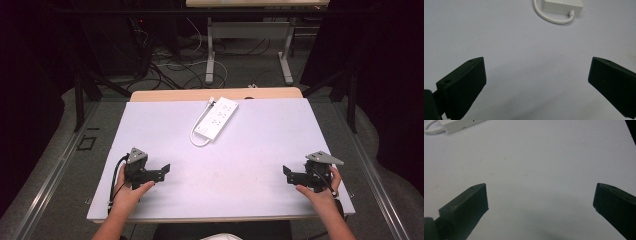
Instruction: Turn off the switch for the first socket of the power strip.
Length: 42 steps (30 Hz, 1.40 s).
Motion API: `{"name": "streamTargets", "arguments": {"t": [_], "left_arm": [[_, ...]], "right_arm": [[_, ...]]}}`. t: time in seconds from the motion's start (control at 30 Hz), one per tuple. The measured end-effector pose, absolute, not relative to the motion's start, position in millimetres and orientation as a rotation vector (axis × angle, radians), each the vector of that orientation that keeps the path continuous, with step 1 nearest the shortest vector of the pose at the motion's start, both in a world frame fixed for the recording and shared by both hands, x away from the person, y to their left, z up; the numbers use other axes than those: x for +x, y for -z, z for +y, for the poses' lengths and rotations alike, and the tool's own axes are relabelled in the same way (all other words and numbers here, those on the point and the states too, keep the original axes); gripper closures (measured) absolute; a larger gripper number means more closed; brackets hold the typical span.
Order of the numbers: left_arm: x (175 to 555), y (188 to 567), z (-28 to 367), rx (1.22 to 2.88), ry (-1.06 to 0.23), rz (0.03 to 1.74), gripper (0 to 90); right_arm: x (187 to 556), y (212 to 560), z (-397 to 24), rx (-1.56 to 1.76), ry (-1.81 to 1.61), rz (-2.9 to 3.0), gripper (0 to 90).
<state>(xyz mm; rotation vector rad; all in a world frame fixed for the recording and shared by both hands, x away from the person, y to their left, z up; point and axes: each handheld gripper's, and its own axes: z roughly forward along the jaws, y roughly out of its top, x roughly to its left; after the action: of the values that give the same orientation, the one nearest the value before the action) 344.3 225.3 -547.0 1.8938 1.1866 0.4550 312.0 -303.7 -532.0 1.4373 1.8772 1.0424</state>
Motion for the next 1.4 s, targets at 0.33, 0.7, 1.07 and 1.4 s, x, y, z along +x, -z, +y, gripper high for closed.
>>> {"name": "streamTargets", "arguments": {"t": [0.33,0.7,1.07,1.4], "left_arm": [[342.5,546.3,225.3,1.896,-0.47,1.167,1.3],[343.6,546.5,223.0,1.889,-0.471,1.172,1.6],[342.2,545.7,224.3,1.879,-0.478,1.185,2.5],[342.7,546.2,225.2,1.858,-0.474,1.214,3.7]], "right_arm": [[310.0,532.2,-300.6,1.423,-1.033,1.871,0.0],[309.8,533.5,-287.5,1.388,-1.031,1.895,0.2],[311.9,533.0,-274.4,1.353,-1.041,1.931,4.3],[317.5,530.0,-268.9,1.378,-1.058,1.936,11.9]]}}
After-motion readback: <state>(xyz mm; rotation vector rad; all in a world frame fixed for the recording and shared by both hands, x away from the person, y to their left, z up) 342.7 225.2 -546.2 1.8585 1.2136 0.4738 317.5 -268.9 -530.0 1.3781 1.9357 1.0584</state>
